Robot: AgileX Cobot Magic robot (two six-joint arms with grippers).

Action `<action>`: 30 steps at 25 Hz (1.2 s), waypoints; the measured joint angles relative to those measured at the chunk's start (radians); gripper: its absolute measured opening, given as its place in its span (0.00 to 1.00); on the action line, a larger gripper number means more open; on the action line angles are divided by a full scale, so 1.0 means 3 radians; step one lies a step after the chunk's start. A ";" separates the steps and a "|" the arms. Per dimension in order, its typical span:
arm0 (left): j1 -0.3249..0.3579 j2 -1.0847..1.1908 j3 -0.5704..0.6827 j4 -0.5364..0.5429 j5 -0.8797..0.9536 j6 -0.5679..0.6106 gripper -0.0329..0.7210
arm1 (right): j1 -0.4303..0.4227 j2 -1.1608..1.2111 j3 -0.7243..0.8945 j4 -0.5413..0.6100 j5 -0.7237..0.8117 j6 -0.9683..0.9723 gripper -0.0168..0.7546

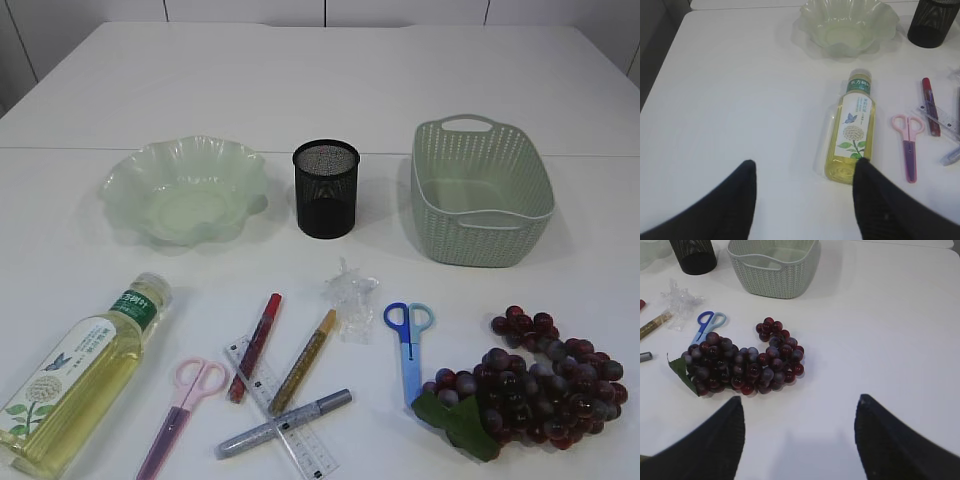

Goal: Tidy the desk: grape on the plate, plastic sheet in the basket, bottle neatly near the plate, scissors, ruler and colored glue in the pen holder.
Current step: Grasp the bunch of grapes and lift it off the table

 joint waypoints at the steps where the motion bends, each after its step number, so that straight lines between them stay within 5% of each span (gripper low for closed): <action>1: 0.0000 0.0000 0.0000 0.0000 0.0000 0.0000 0.63 | 0.0000 0.0000 0.0000 0.0000 0.0000 0.0000 0.72; 25: 0.0000 0.0000 0.0000 0.0000 0.0000 0.0000 0.60 | 0.0000 0.0007 0.0000 0.0007 0.0017 0.0069 0.72; 30: 0.0000 0.0000 0.0000 0.0000 0.0000 0.0000 0.59 | 0.0000 0.0498 -0.0151 0.0012 0.0192 0.0345 0.72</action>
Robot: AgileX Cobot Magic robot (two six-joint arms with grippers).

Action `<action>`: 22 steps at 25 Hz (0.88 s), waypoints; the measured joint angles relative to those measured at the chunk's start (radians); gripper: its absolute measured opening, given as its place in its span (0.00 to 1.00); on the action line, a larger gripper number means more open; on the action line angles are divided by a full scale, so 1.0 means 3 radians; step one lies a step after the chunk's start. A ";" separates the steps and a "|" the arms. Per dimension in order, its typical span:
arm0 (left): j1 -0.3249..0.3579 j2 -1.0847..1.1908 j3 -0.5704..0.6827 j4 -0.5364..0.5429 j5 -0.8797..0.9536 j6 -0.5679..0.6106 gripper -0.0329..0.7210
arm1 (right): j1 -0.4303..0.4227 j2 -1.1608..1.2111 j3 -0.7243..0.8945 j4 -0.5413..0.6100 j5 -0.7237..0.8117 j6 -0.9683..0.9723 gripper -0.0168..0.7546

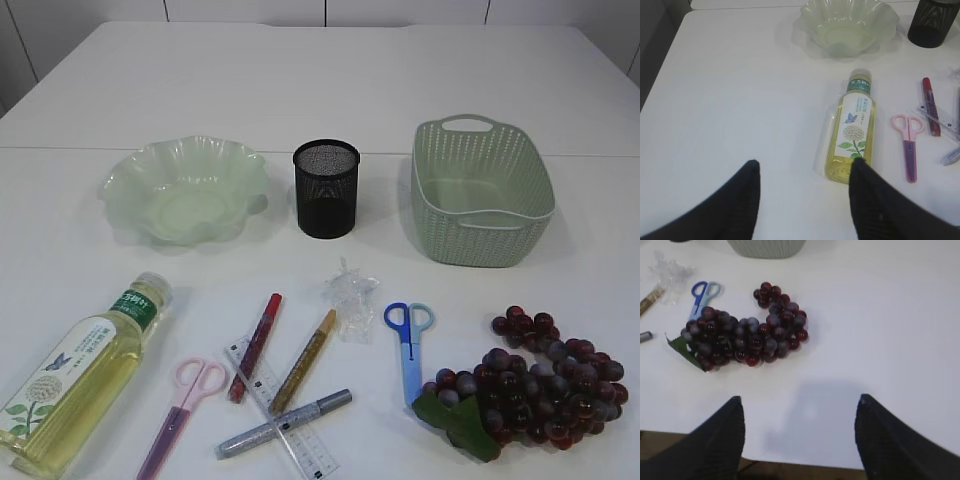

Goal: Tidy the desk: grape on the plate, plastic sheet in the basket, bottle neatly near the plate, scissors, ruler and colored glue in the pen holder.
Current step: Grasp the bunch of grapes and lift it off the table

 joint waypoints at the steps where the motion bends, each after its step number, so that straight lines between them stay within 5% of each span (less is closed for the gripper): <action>1: 0.0000 0.0000 0.0000 0.0000 0.0000 0.0000 0.59 | 0.0000 0.0130 -0.0042 0.0026 0.0034 0.0024 0.72; 22: 0.0000 0.0000 0.0000 0.0000 0.0000 0.0000 0.58 | 0.0000 0.2969 -0.0860 0.0599 -0.0147 0.0283 0.72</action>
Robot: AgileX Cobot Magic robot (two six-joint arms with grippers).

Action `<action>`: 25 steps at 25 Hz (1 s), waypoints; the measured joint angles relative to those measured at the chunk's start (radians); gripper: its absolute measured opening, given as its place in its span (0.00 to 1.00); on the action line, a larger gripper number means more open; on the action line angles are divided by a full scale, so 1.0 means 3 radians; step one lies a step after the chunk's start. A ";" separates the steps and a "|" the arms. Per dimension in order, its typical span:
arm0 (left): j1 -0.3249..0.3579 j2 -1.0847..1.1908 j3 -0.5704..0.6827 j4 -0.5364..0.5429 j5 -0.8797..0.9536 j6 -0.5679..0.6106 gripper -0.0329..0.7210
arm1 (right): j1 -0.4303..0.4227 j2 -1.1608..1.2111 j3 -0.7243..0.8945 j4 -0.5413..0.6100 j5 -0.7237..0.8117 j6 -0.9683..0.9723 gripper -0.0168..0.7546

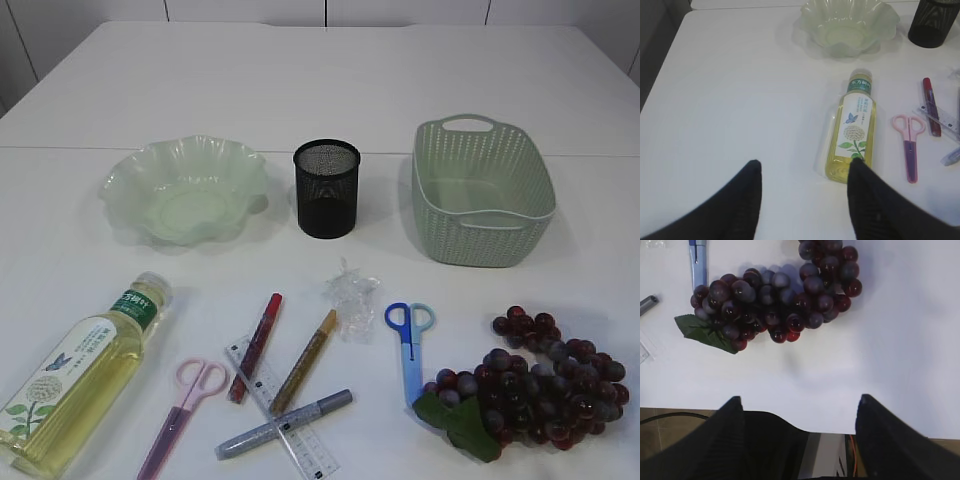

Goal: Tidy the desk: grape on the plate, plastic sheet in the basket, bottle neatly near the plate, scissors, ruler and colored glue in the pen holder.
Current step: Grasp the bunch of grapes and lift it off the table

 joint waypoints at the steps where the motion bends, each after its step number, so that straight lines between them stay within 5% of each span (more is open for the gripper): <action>1: 0.0000 0.0000 0.0000 0.0000 0.0000 0.0000 0.58 | 0.0000 0.0118 -0.0037 0.0023 -0.0023 0.0008 0.72; 25: 0.0000 0.0000 0.0000 -0.0108 0.0000 0.0000 0.57 | 0.0000 0.2170 -0.0935 -0.0096 -0.0422 0.0015 0.73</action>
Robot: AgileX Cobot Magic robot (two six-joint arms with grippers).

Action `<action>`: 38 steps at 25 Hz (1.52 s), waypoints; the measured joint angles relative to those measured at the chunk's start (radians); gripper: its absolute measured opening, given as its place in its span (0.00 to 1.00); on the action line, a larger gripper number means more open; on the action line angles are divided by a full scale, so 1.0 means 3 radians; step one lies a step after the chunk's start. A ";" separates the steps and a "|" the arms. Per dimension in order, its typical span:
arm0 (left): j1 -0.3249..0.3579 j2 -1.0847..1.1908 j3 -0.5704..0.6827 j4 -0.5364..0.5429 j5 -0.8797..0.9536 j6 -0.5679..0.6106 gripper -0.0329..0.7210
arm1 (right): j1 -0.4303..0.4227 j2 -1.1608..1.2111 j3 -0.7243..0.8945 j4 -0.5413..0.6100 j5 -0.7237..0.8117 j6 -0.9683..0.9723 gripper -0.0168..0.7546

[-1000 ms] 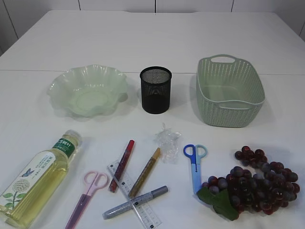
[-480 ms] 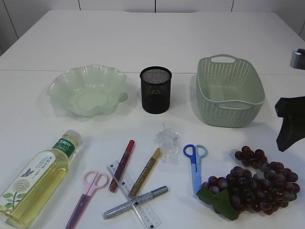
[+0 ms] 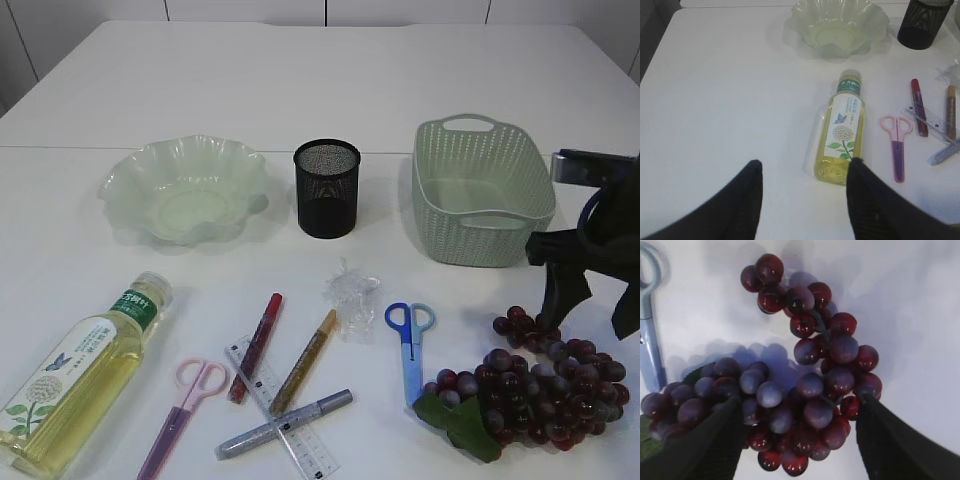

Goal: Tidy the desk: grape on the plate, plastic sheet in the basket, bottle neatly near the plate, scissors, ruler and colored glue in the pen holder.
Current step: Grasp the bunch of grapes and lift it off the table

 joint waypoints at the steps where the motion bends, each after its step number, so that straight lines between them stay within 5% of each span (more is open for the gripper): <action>1: 0.0000 0.0000 0.0000 -0.0014 0.0000 0.0000 0.57 | 0.0000 0.0059 0.0000 -0.0024 -0.0008 0.0000 0.73; 38: 0.0000 0.0000 0.0000 -0.0103 0.0000 0.0000 0.55 | 0.0000 0.0811 -0.0023 -0.0391 -0.0351 0.0000 0.73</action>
